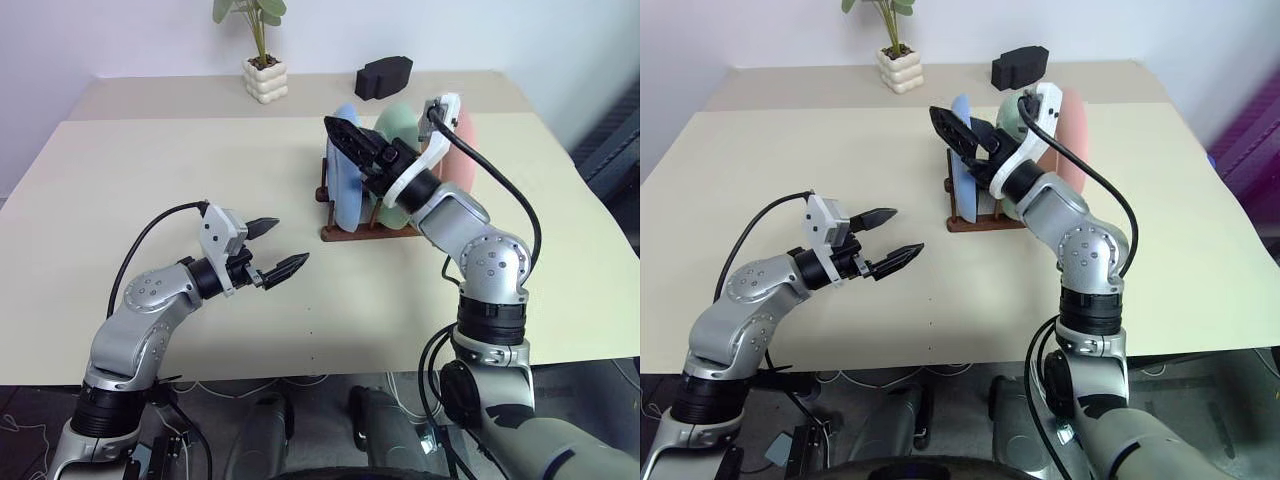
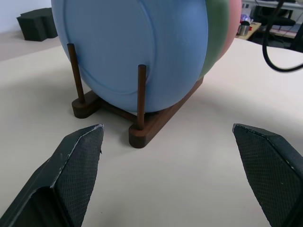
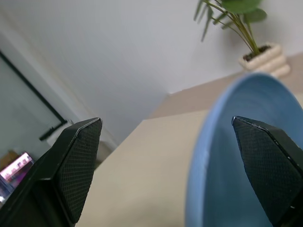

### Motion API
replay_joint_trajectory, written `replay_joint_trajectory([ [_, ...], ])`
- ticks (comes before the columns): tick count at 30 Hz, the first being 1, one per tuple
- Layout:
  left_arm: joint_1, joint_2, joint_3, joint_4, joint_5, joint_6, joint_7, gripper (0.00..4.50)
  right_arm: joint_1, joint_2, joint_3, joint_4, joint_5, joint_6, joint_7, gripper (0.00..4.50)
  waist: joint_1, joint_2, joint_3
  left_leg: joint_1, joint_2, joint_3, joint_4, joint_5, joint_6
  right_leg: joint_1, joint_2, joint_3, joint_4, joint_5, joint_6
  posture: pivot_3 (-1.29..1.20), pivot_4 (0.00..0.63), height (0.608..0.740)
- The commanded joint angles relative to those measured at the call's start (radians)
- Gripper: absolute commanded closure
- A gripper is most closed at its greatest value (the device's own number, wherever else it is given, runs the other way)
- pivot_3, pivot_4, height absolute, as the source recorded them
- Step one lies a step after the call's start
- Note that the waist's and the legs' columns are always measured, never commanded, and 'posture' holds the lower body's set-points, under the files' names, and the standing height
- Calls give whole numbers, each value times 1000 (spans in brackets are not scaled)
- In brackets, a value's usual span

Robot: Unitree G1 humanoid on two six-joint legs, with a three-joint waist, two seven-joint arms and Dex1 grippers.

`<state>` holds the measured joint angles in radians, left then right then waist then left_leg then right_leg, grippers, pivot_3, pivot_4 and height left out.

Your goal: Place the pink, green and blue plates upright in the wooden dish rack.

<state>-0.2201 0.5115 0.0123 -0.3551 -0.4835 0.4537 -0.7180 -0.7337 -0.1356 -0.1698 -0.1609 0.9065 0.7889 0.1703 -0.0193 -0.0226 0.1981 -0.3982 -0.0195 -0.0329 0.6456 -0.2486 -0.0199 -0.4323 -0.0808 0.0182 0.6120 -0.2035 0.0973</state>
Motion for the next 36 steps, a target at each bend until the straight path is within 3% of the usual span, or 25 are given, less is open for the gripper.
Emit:
replay_joint_trajectory([
  [1,-10,-5,-5,-24,2,-19,-5,0,-56,-27,-2,-70,6,-22,36,39,0,0,0,0,0,0,0,0,0,0,0,0,0,0,0,0,150,736],
  [7,-15,-15,-17,-8,14,-27,-7,0,-94,-173,-23,-159,-45,-97,161,39,4,0,0,-5,0,0,1,0,0,-4,0,0,0,0,0,0,150,736],
  [10,-20,-18,-25,2,13,-27,-18,0,-89,-229,-74,-168,6,-77,170,39,3,0,0,-6,-1,0,2,0,0,-5,0,0,0,0,0,0,150,736],
  [17,-64,-40,-55,52,27,-40,-45,0,-16,-253,-56,-206,-16,-82,160,39,3,0,0,-6,0,0,2,0,0,-5,0,0,0,0,0,0,150,736],
  [27,-83,-53,-69,91,42,-57,-70,0,58,-412,-203,-228,24,-100,222,39,8,0,0,-8,-1,0,3,0,0,-6,-1,0,-1,0,0,0,150,736],
  [32,-84,-46,-56,133,66,-81,-68,0,194,-561,-365,-168,-1,-123,297,39,11,0,0,-9,-1,0,3,0,0,-6,-1,0,-1,0,0,0,150,736],
  [36,-62,-18,-8,201,99,-119,-49,0,425,-649,-441,-89,-67,-170,451,39,10,-1,0,-8,-1,0,3,0,1,-4,0,0,-2,0,0,0,150,736],
])
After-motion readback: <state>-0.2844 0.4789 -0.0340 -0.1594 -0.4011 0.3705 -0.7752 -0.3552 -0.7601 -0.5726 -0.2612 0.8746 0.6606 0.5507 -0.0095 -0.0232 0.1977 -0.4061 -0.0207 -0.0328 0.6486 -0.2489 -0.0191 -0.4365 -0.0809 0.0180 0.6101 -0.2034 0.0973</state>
